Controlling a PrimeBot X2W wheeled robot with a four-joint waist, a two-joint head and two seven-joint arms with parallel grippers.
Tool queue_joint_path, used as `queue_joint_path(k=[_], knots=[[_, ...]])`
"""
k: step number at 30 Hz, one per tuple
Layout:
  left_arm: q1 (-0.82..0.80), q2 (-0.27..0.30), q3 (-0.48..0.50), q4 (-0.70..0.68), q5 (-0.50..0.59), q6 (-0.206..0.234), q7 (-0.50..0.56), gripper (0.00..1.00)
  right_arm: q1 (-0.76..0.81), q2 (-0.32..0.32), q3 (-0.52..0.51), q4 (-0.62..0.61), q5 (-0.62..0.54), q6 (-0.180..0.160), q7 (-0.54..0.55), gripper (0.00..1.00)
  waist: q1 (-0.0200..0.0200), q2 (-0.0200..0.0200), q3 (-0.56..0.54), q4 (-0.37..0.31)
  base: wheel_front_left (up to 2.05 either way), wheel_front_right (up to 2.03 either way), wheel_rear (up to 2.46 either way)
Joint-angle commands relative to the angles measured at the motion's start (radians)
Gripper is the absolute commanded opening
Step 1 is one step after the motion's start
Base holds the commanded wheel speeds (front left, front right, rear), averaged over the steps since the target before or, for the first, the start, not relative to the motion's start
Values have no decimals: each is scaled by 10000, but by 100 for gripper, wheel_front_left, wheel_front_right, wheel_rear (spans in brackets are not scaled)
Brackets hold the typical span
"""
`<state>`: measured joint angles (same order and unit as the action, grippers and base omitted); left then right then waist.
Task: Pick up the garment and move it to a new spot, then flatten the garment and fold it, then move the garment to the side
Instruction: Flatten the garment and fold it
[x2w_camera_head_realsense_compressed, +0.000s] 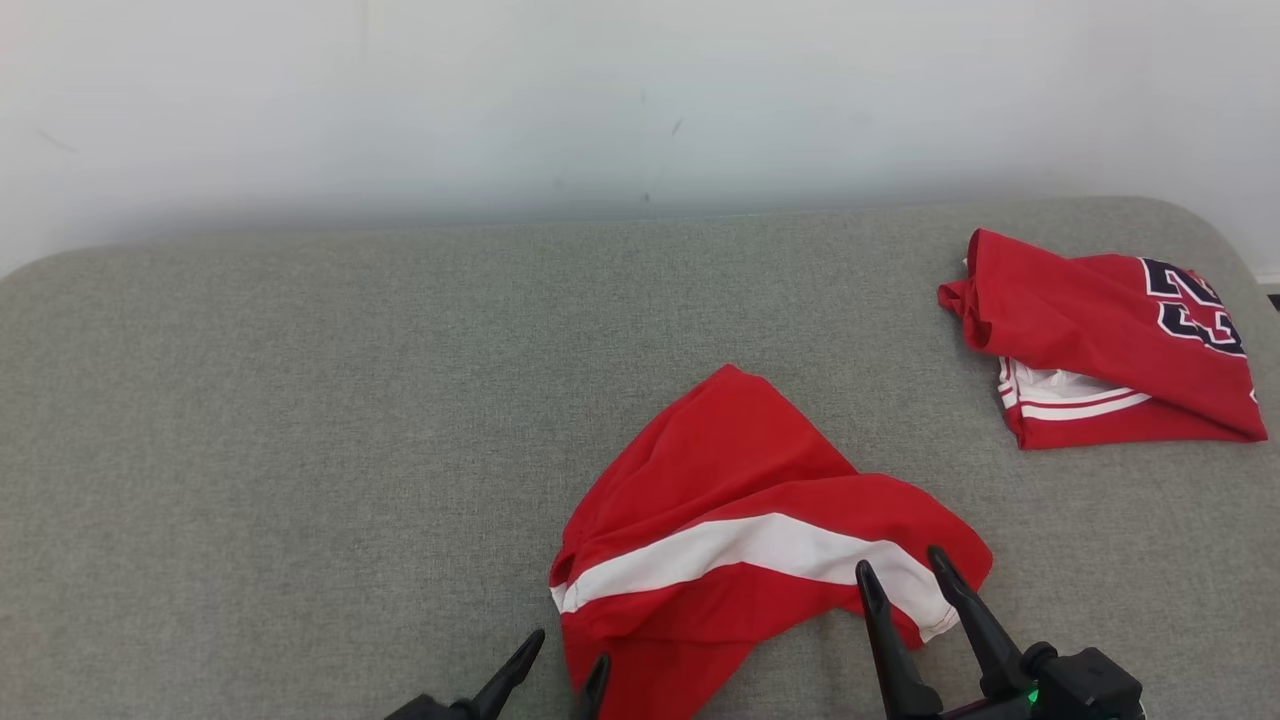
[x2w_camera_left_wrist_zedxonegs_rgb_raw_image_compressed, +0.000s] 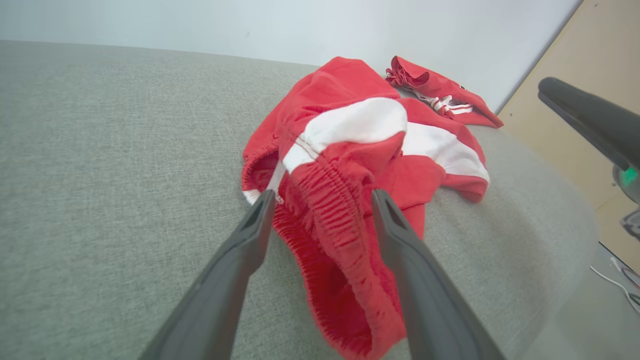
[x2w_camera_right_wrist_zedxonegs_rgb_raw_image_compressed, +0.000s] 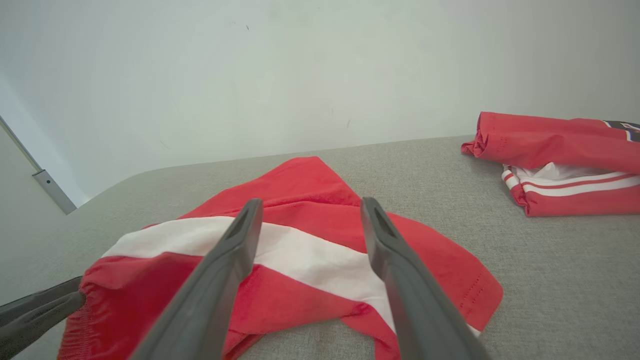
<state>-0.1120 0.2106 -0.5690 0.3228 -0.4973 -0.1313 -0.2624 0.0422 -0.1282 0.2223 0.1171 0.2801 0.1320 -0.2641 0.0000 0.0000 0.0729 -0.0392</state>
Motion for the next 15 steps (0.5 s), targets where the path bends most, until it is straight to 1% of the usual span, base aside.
queue_joint_path(k=[1, 5, 8, 12, 15], knots=[[342, 5, 165, -223, 106, 14, -30, 100, 107, -5, -36, -1, 1, -21, 4, 100, 0, 0, -3, 15, 0, 0, 0], [862, -5, 675, -960, 386, 15, -31, 100, 189, 50, -145, -20, 22, -21, 4, 100, 0, 0, 20, 86, 0, 0, 0], [1029, -150, 1049, -1368, 231, 14, -30, 100, 174, 85, -181, -30, 23, -21, 4, 100, 0, 0, 60, 131, 0, 0, 0], [691, -249, 1122, -1283, -138, 13, -30, 100, 58, 85, -135, 37, 31, -21, 4, 100, 0, 0, 103, 75, 0, 0, 0], [359, -218, 961, -832, -316, 13, -30, 100, -10, 50, -225, 240, 20, -21, 2, 100, 0, 0, 154, -85, 0, 0, 0]])
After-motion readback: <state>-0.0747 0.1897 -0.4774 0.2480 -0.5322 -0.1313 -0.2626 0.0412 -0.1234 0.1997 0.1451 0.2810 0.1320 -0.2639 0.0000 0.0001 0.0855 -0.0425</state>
